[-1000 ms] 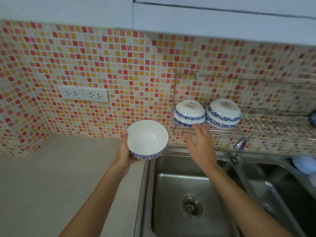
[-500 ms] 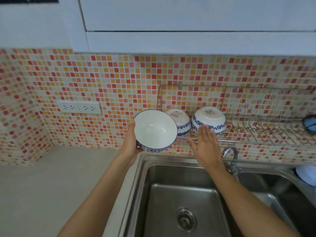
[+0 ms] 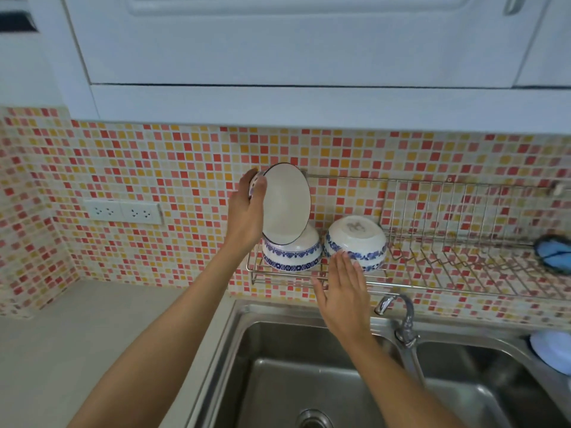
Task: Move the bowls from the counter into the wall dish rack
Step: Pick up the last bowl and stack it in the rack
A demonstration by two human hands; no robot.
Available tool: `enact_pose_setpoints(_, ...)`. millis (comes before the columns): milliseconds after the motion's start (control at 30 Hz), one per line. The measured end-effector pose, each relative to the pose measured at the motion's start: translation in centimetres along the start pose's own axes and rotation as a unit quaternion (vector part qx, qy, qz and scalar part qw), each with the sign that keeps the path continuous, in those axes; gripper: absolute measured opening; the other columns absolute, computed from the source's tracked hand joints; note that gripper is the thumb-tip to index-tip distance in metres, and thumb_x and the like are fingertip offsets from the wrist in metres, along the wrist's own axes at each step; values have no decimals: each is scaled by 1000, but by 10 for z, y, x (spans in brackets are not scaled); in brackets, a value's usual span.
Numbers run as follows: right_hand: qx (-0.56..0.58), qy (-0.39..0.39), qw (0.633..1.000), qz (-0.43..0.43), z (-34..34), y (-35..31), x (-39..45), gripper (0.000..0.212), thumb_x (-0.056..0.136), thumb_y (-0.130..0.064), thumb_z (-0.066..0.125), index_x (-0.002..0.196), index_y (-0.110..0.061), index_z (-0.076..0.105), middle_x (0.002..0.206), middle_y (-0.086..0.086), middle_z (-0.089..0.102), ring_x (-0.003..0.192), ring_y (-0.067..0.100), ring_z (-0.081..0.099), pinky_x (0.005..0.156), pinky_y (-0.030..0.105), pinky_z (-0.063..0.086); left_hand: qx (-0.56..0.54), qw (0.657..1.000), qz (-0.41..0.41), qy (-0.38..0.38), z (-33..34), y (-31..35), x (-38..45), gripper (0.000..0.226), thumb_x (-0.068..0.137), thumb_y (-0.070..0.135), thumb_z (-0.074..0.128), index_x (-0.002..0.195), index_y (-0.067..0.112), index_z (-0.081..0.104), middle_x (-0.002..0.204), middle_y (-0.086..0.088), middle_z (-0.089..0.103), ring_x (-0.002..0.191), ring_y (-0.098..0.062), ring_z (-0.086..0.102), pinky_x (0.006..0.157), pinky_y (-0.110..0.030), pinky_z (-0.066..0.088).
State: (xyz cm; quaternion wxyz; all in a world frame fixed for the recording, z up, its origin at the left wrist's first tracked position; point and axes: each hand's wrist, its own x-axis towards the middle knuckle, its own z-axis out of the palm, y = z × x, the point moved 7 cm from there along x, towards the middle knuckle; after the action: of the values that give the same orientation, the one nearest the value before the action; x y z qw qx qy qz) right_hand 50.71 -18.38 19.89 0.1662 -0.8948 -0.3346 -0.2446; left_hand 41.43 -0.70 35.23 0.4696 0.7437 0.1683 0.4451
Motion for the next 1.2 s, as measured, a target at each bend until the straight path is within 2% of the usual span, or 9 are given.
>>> enact_pose_setpoints(100, 9, 6, 1000, -8, 1, 1, 0, 73, 100, -58, 20, 139, -3, 47, 146, 14, 45, 140, 25, 38, 117, 44, 26, 66, 996, 52, -16, 16, 0, 18, 45, 97, 50, 36, 140, 36, 36, 117, -3, 44, 106, -19, 46, 86, -32, 40)
enact_pose_setpoints(200, 13, 11, 1000, -15, 3, 2, 0, 72, 100, -58, 22, 140, -4, 46, 147, 13, 44, 140, 24, 37, 116, 43, 22, 98, 991, 85, -17, 31, -7, 32, 49, 93, 53, 37, 140, 38, 36, 120, -8, 45, 106, -17, 41, 89, -34, 39)
enact_pose_setpoints(367, 15, 16, 999, -23, 7, 3, 0, 71, 98, -59, 29, 140, -5, 45, 148, 11, 43, 141, 23, 35, 118, 42, 19, 108, 991, 75, 8, 47, -24, 47, 63, 84, 63, 34, 140, 35, 39, 117, -11, 46, 109, -21, 41, 91, -41, 45)
enact_pose_setpoints(500, 15, 28, 999, -26, 8, 4, 0, 71, 99, -58, 25, 140, -4, 45, 148, 11, 43, 141, 23, 35, 118, 42, 17, 146, 981, 127, 5, 55, -27, 47, 58, 86, 59, 38, 140, 37, 39, 118, -8, 42, 115, -26, 39, 93, -40, 43)
enact_pose_setpoints(633, 18, 38, 999, -29, 8, 3, 1, 70, 100, -57, 24, 139, -3, 47, 148, 12, 43, 141, 23, 36, 118, 43, 19, 230, 952, 201, -6, 59, -24, 45, 59, 89, 57, 40, 142, 30, 40, 123, -18, 41, 117, -29, 36, 93, -32, 33)
enact_pose_setpoints(767, 20, 39, 999, -29, 8, 3, 1, 69, 100, -56, 26, 139, -4, 47, 149, 11, 42, 141, 23, 35, 118, 43, 18, 311, 917, 248, -26, 66, -37, 44, 59, 90, 52, 50, 142, 26, 43, 129, -22, 41, 120, -33, 38, 97, -42, 41)
enact_pose_setpoints(867, 16, 34, 999, -26, 9, 3, 1, 69, 100, -56, 26, 140, -4, 46, 150, 11, 40, 143, 22, 33, 118, 43, 18, 346, 897, 272, -38, 70, -45, 40, 59, 89, 53, 50, 140, 23, 46, 128, -24, 44, 119, -37, 40, 94, -48, 45)
enact_pose_setpoints(1100, 24, 37, 999, -25, 10, 3, 1, 68, 99, -56, 27, 142, -5, 44, 151, 10, 39, 143, 20, 30, 119, 42, 16, 393, 843, 367, -19, 74, -43, 23, 58, 92, 57, 42, 133, 17, 56, 116, -27, 53, 107, -33, 43, 88, -45, 44)
enact_pose_setpoints(1200, 24, 37, 999, -20, 10, 4, 0, 69, 99, -56, 26, 144, -5, 41, 152, 10, 38, 144, 21, 30, 120, 42, 15, 428, 820, 377, -45, 80, -53, 17, 56, 90, 58, 50, 132, 21, 57, 120, -25, 55, 107, -36, 51, 90, -46, 46)
